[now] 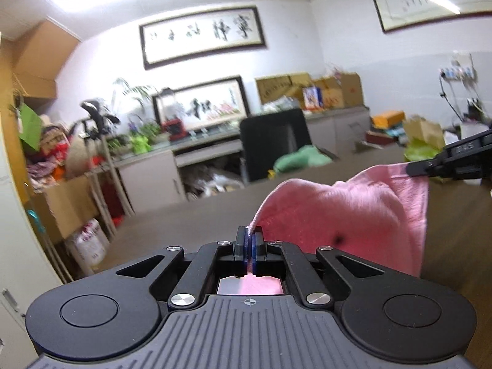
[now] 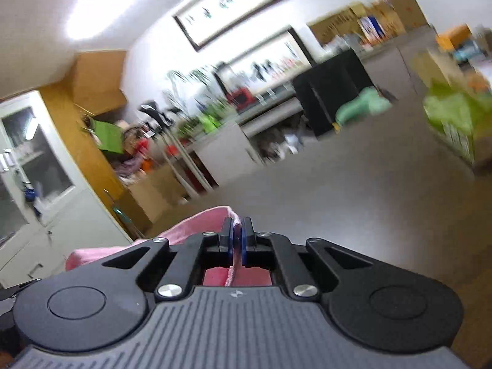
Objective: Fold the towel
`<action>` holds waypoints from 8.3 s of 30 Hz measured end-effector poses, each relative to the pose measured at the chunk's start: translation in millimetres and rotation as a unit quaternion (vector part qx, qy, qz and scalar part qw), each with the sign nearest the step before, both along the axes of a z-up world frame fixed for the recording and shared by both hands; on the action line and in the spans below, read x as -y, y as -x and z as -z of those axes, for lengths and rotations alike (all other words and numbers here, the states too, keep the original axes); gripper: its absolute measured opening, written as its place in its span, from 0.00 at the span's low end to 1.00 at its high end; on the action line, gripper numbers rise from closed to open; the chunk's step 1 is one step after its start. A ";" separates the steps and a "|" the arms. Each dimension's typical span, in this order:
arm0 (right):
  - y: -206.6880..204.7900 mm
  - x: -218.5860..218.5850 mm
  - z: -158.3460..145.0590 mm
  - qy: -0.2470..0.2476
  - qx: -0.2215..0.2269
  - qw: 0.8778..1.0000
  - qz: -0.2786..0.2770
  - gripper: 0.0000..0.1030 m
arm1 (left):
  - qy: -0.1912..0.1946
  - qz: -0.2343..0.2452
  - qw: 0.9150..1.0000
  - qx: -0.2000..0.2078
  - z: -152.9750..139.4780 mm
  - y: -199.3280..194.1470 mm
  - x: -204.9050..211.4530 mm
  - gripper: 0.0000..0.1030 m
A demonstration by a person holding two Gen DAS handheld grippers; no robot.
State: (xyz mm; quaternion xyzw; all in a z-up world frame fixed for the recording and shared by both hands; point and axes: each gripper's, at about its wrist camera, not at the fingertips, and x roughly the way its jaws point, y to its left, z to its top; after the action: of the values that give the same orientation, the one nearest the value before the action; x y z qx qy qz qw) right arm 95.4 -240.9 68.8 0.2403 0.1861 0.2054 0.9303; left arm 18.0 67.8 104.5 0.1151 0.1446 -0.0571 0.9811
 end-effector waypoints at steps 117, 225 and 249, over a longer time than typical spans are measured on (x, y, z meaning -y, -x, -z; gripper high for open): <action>155.3 -3.6 30.1 0.185 -0.123 0.971 -0.093 1.00 | -0.058 0.087 0.982 -0.159 88.8 17.8 0.5 0.95; 243.7 -12.4 20.9 0.209 -0.024 0.976 -0.052 0.08 | 0.049 0.081 0.990 -0.102 59.6 89.5 0.0 0.05; 168.3 2.0 -27.8 0.123 -0.010 0.992 -0.007 0.09 | 0.090 0.011 0.991 -0.099 33.3 -7.4 2.0 0.05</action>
State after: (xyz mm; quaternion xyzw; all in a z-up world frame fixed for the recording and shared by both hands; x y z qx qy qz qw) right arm -72.8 -242.9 96.7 0.1242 0.2209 0.1852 0.9495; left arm 25.4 65.8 71.3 0.0218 0.2339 -0.0914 0.9677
